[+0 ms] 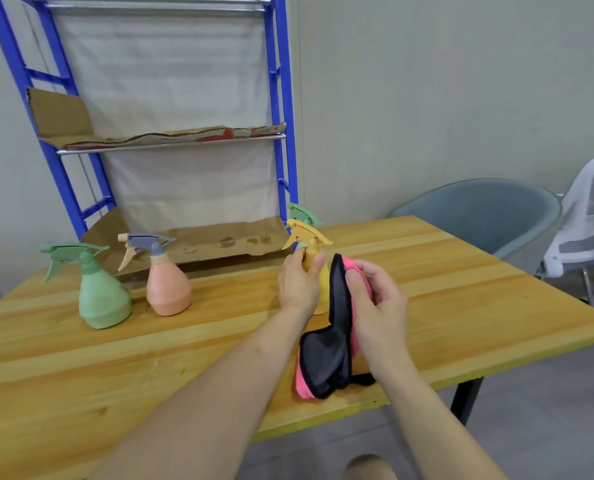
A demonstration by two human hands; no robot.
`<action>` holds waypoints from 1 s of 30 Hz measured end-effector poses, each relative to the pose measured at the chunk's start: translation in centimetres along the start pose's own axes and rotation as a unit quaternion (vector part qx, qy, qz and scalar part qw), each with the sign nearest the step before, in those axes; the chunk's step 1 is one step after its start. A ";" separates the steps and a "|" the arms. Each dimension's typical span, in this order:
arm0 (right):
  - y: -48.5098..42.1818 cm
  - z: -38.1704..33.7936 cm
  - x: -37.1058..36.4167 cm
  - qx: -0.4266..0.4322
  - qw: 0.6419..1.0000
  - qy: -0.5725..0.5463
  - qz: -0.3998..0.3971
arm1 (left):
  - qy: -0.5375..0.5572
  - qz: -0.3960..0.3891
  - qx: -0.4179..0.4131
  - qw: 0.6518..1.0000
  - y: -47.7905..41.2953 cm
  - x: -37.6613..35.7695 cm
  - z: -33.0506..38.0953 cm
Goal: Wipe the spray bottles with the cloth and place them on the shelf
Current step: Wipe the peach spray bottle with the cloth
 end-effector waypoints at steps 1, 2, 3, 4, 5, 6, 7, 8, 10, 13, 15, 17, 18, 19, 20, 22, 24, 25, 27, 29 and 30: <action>0.1 0.0 -0.1 -0.001 1.000 0.000 -0.001 | -0.001 -0.006 0.001 1.000 0.1 0.2 0.0; 0.3 -0.1 -0.2 -0.002 1.000 0.000 -0.003 | 0.000 -0.013 0.003 1.000 0.3 0.5 -0.1; 0.4 -0.1 -0.4 -0.004 1.000 0.001 -0.006 | 0.002 -0.018 0.007 1.000 0.6 0.9 -0.2; 0.6 0.0 -0.7 -0.007 1.000 0.003 -0.010 | 0.006 -0.019 0.008 1.000 1.0 1.4 -0.4; 0.8 0.1 -1.0 -0.008 1.000 0.005 -0.014 | 0.007 -0.016 0.002 1.000 1.4 2.1 -0.7; 0.9 0.1 -1.5 -0.009 1.000 0.004 -0.016 | 0.002 -0.010 -0.010 1.000 1.8 2.9 -1.0; 1.0 0.1 -2.0 -0.010 1.000 0.001 -0.018 | -0.010 -0.003 -0.025 1.000 2.3 3.9 -1.3; 1.0 0.1 -2.6 -0.011 1.000 -0.002 -0.021 | -0.030 0.003 -0.040 0.999 2.7 5.0 -1.6; 1.1 0.3 -4.2 -0.010 0.999 -0.005 -0.033 | -0.081 0.015 -0.068 0.994 3.4 7.6 -2.5; 1.5 0.7 -7.2 -0.005 0.998 -0.015 -0.055 | -0.179 0.046 -0.130 0.974 3.5 11.9 -4.1; 1.9 0.9 -9.4 0.001 0.997 -0.022 -0.073 | -0.243 0.056 -0.155 0.956 2.9 15.0 -4.9; 2.3 1.1 -11.6 -0.001 0.996 -0.024 -0.091 | -0.293 0.069 -0.151 0.942 2.1 18.3 -5.5; 2.4 1.3 -12.6 -0.005 0.995 -0.025 -0.097 | -0.325 0.081 -0.150 0.930 1.6 20.0 -5.7; 2.4 1.4 -13.5 -0.009 0.994 -0.026 -0.103 | -0.356 0.092 -0.150 0.918 1.1 21.6 -5.9; 2.5 1.6 -14.4 -0.012 0.994 -0.027 -0.108 | -0.382 0.102 -0.150 0.906 0.5 23.1 -6.0; 2.5 2.0 -15.9 -0.017 0.992 -0.030 -0.119 | -0.427 0.130 -0.139 0.884 -0.5 26.1 -6.4; 2.6 2.2 -17.0 -0.018 0.991 -0.034 -0.128 | -0.467 0.156 -0.121 0.862 -1.4 28.8 -6.6; 2.6 2.2 -17.5 -0.018 0.991 -0.039 -0.130 | -0.484 0.166 -0.109 0.852 -1.9 29.9 -6.7; 2.6 2.1 -18.3 -0.020 0.990 -0.046 -0.133 | -0.497 0.174 -0.087 0.846 -2.8 31.5 -7.1; 2.7 2.0 -18.8 -0.019 0.989 -0.044 -0.139 | -0.493 0.161 -0.065 0.853 -3.5 32.1 -7.7; 2.8 2.0 -19.0 -0.020 0.989 -0.041 -0.143 | -0.494 0.148 -0.054 0.855 -3.6 32.1 -8.0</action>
Point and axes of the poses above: each hand's wrist, its own y-axis away from the middle knuckle, its own x-axis out of the back of the hand, z = x × y, the point moved 4 cm from there along -y, towards the middle knuckle, and after that the axes turned 6 degrees about -y, right-handed, at the moved point
